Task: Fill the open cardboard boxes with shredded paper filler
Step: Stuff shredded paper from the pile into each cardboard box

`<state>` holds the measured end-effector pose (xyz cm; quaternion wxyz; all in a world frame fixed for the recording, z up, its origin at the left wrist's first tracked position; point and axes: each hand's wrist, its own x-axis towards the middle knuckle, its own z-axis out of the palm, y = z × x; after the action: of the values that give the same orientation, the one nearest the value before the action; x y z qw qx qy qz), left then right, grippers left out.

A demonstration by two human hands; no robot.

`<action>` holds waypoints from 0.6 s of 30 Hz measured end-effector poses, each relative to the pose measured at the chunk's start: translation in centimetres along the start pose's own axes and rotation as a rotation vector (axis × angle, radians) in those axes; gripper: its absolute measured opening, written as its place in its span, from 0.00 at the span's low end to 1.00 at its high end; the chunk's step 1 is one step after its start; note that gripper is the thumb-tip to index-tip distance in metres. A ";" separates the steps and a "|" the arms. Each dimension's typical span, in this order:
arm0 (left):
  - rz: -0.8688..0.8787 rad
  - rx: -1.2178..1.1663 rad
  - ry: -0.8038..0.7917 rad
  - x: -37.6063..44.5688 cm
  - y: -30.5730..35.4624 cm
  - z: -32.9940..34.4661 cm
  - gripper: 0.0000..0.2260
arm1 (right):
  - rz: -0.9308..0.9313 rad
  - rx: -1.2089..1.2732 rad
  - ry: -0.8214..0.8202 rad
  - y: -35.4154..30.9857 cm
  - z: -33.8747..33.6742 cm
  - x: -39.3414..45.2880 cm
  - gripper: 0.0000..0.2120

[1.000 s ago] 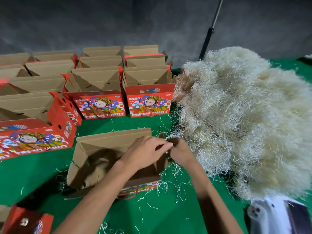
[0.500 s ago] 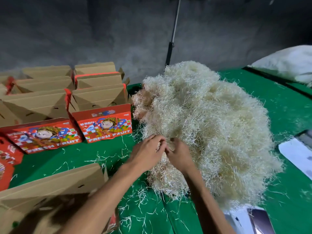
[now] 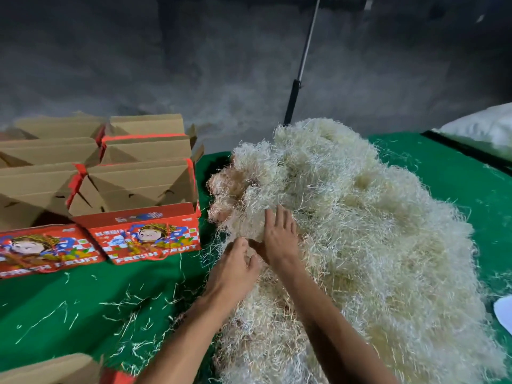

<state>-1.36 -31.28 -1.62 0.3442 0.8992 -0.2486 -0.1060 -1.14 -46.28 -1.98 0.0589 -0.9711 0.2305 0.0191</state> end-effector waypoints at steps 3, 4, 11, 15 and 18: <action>-0.045 0.076 0.005 1.3 -0.9 -0.1 0.15 | 0.013 -0.125 -0.035 0.3 1.3 3.9 0.52; -0.063 0.100 0.007 1.8 -1.2 -0.2 0.15 | 0.018 -0.128 -0.047 0.4 1.9 4.8 0.53; -0.102 0.130 -0.015 3.3 -2.1 -0.5 0.15 | -0.012 -0.211 -0.137 0.6 5.1 6.0 0.46; -0.119 0.099 0.012 3.1 -2.2 -0.8 0.16 | -0.076 -0.141 -0.026 0.2 4.9 4.9 0.24; -0.185 -0.106 0.093 2.5 -2.1 -1.8 0.19 | -0.137 0.047 0.137 -1.8 2.9 3.7 0.20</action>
<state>2.22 -30.20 -1.72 0.3913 0.9027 -0.1425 -0.1085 2.95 -45.97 -4.94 0.0669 -0.9820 0.1671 -0.0568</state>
